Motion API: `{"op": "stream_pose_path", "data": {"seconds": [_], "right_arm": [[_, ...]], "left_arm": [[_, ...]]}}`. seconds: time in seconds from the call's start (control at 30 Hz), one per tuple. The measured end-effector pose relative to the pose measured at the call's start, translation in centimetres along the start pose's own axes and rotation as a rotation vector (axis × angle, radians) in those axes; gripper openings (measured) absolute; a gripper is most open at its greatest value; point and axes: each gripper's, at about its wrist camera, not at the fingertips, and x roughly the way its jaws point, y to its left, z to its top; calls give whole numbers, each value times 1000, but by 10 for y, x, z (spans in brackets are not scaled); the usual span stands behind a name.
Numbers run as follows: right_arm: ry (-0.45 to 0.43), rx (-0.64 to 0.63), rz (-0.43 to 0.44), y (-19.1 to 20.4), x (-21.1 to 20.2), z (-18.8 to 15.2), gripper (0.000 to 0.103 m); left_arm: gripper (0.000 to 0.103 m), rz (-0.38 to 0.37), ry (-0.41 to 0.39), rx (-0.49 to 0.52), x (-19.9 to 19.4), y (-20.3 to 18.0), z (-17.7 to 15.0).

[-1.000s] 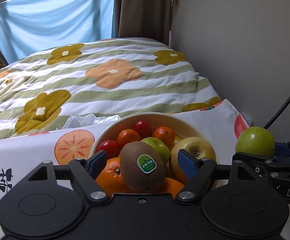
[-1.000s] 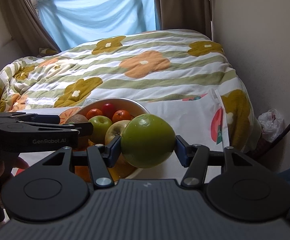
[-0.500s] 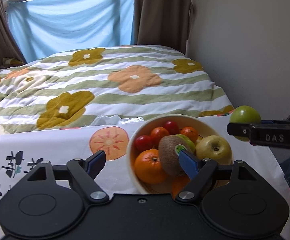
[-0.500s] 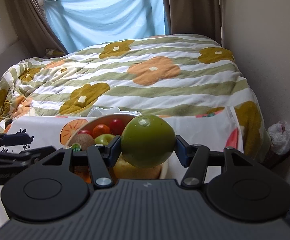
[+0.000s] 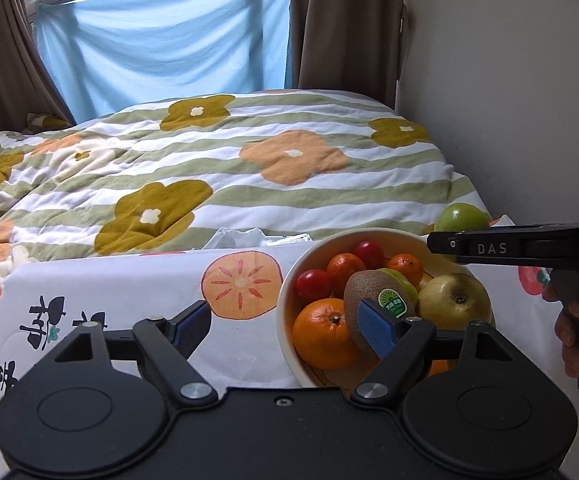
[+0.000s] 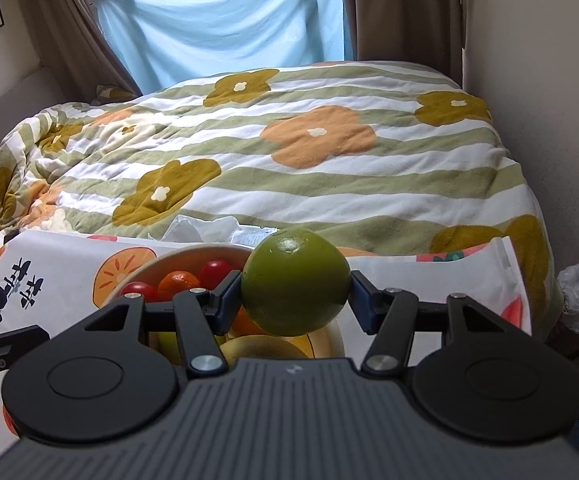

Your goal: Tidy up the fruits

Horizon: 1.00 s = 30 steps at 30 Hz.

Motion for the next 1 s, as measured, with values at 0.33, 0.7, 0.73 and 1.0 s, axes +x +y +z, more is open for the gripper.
{"op": "stream_pose_path", "data": {"seconds": [0.33, 0.7, 0.73, 1.0], "right_arm": [[-62, -18, 40, -3, -2, 0, 101], [-111, -6, 11, 16, -52, 1, 101], [-123, -8, 1, 19, -62, 2, 101], [-195, -34, -57, 62, -160, -12, 101]], "left_arm": [[84, 26, 17, -6, 0, 0, -2], [84, 21, -52, -12, -36, 5, -4], [84, 23, -67, -14, -43, 7, -5], [84, 25, -186, -49, -122, 21, -19]]}}
